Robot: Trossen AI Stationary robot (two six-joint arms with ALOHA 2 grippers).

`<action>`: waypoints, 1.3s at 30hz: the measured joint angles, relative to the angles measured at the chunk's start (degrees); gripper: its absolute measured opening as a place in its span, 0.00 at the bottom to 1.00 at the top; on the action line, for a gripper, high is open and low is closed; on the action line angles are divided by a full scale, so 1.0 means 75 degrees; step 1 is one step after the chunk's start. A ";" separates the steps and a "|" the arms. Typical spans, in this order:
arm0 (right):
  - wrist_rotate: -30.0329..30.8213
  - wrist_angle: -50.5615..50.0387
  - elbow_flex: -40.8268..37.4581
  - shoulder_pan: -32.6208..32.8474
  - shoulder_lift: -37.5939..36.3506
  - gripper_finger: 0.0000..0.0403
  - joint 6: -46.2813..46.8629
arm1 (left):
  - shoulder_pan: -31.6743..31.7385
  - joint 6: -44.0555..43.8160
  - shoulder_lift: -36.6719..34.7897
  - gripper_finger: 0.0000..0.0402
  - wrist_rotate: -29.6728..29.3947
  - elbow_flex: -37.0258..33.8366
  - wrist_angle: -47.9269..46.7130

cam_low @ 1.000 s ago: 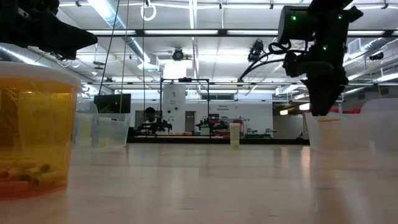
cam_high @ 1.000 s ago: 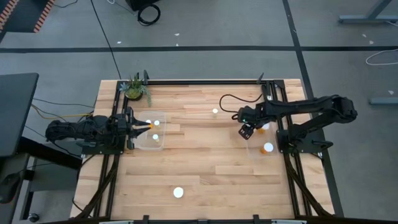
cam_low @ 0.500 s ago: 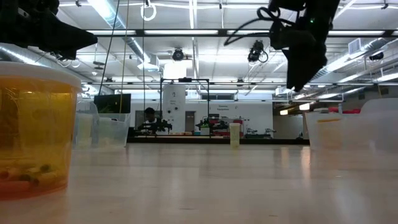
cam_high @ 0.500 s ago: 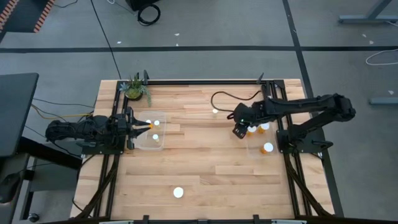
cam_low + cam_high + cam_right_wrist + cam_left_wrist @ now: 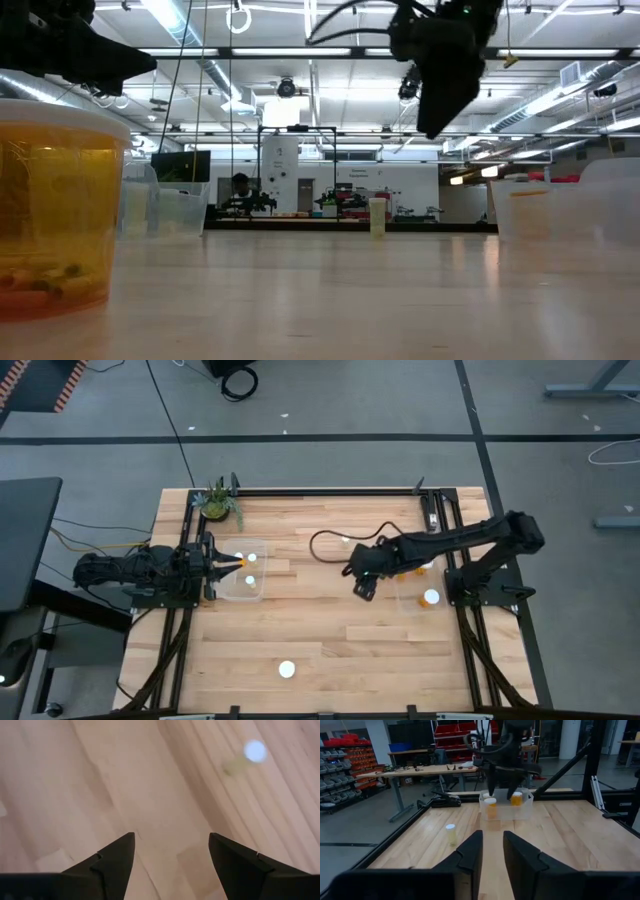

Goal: Pick and place medicine bottles into bin by pill shape (circle, oval)
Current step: Put the yellow pill bottle into the left transparent bin

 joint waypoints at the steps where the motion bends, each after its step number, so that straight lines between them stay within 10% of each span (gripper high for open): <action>1: -0.0003 -0.0006 0.0149 0.0044 0.0140 0.65 -0.0077 | 0.0000 0.0000 -0.0001 0.22 -0.0001 0.0000 0.0000; 17: -0.0593 0.0326 0.2238 0.0342 0.2236 0.65 -0.1614 | -0.0001 -0.0001 -0.0002 0.21 -0.0001 -0.0001 0.0000; 39: -0.0563 0.1261 0.2273 0.0921 0.2716 0.65 -0.2122 | -0.0001 0.0001 -0.0003 0.23 0.0000 0.0000 0.0003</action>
